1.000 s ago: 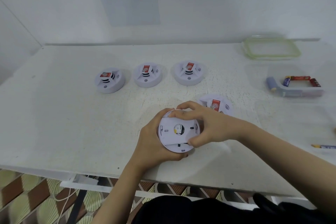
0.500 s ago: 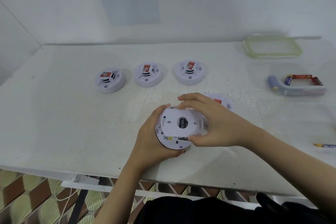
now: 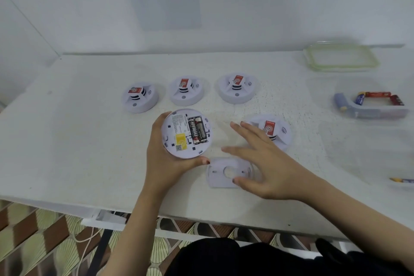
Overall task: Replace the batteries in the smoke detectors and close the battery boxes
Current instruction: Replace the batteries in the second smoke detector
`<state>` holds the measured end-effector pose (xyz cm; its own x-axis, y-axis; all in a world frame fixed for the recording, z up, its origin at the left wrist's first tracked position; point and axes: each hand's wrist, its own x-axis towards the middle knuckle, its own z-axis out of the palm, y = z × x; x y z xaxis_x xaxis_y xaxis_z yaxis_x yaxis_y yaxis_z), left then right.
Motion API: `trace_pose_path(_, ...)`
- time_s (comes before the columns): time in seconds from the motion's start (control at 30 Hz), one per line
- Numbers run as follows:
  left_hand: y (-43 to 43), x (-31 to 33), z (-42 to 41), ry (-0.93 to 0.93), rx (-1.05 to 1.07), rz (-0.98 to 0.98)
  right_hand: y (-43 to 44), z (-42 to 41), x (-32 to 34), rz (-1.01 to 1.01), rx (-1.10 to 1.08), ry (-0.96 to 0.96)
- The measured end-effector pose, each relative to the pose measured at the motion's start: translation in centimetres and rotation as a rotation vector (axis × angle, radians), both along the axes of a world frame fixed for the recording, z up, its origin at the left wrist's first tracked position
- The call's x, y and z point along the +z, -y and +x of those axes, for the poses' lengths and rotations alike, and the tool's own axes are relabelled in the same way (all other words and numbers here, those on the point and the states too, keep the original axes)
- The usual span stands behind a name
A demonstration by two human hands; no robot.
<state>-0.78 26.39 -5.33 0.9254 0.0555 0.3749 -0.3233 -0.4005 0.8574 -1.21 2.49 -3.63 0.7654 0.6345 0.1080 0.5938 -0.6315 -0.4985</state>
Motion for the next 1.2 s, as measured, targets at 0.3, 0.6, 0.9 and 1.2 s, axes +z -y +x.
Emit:
trace_pose_path(0.3,5.4,1.8,1.0,0.067,-0.154,-0.017,1.5,1.2,2.6,0.31,-0.157,0.013)
trace_pose_path(0.6,10.4,2.6,1.3,0.043,-0.223,-0.026,5.6,0.4,3.2,0.428,-0.257,0.091)
trace_pose_path(0.9,16.1,3.1,0.7,0.061,-0.271,0.031,10.7,0.0,5.8,0.535,-0.364,-0.021)
trace_pose_path(1.2,21.4,3.0,0.5,0.036,-0.332,0.006,15.9,-0.1,6.1,0.568,-0.368,-0.1)
